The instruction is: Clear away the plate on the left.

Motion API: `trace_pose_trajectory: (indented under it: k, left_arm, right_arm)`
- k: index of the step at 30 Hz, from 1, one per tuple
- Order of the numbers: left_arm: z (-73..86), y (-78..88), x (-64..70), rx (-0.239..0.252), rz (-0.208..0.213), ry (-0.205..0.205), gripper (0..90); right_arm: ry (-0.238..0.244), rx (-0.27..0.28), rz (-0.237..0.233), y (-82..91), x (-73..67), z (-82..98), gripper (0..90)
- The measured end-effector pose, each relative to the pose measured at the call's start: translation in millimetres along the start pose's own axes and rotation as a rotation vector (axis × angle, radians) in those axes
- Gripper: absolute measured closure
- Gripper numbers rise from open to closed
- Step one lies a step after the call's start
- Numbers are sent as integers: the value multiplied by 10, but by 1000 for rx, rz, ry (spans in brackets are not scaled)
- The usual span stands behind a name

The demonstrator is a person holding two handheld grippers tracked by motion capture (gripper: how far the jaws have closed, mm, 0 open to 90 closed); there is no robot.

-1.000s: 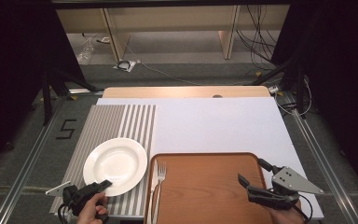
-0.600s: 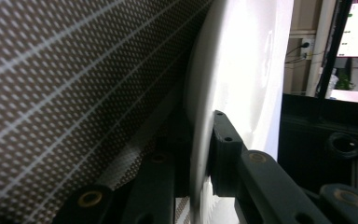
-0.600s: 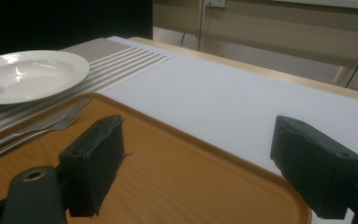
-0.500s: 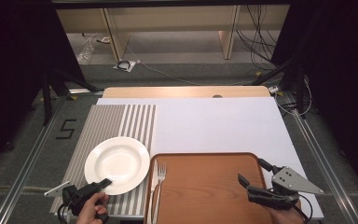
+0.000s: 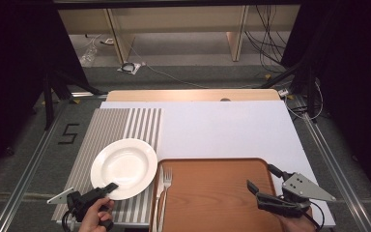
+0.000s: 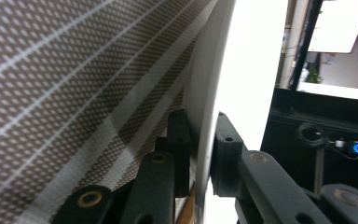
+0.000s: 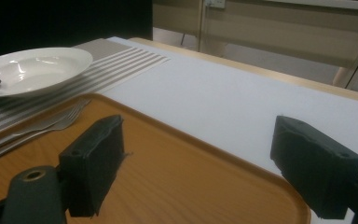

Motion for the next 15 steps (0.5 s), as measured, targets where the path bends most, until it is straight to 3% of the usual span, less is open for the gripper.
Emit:
trace_pose_trajectory:
  k: [15]
  left_arm:
    - [13, -3, 73, -19, 42, -34, 801]
  right_arm:
    - [0, -1, 2, 6, 3, -1, 183]
Point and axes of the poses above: each handheld gripper's, and its own axes: y roughly backward along the jaws, z roughly out of its underside, x roughly to its right, the point moved 2 cm from there along -y, roughly forward along the jaws, and after that the axes turned 13 degrees about -y, right-handed, at the moved point
